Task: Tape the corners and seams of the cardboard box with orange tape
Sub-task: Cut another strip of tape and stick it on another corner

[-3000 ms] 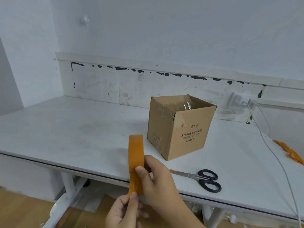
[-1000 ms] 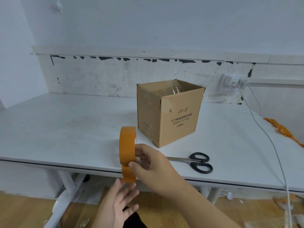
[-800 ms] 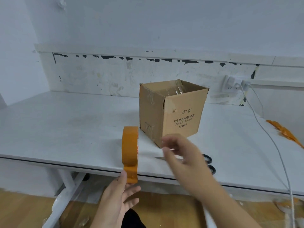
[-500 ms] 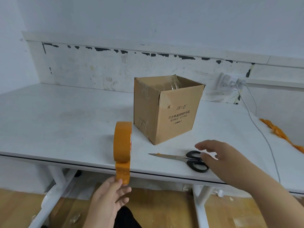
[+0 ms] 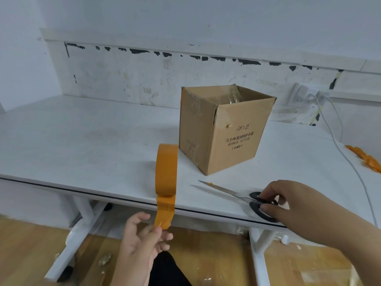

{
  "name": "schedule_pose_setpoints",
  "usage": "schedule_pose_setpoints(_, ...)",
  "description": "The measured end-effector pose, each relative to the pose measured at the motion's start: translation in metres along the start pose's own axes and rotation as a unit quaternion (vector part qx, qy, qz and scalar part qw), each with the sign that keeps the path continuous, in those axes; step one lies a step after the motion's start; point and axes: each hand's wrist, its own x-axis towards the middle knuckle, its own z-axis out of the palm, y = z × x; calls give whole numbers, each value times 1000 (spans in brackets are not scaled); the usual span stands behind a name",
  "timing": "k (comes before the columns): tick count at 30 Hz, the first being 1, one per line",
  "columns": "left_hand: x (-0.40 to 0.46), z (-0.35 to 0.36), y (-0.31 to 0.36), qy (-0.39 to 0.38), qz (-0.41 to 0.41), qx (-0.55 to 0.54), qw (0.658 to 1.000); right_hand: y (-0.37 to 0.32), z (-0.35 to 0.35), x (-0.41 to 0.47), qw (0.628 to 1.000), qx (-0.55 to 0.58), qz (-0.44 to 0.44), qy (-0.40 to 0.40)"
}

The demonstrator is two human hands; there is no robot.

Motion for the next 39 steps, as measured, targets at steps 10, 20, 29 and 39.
schedule_pose_setpoints(10,-1,6,-9,26,34,51,998,-34,18,-46,990,86,17,-112)
schedule_pose_setpoints(20,7,5,-20,14,11,-11,1000,-46,43,-41,989,54,64,-119)
schedule_pose_setpoints(29,8,5,-23,9,2,-7,1000,-52,44,-33,985,85,57,-138)
schedule_pose_setpoints(39,16,-3,-32,13,-17,16,1000,-79,50,-6,987,84,32,-132)
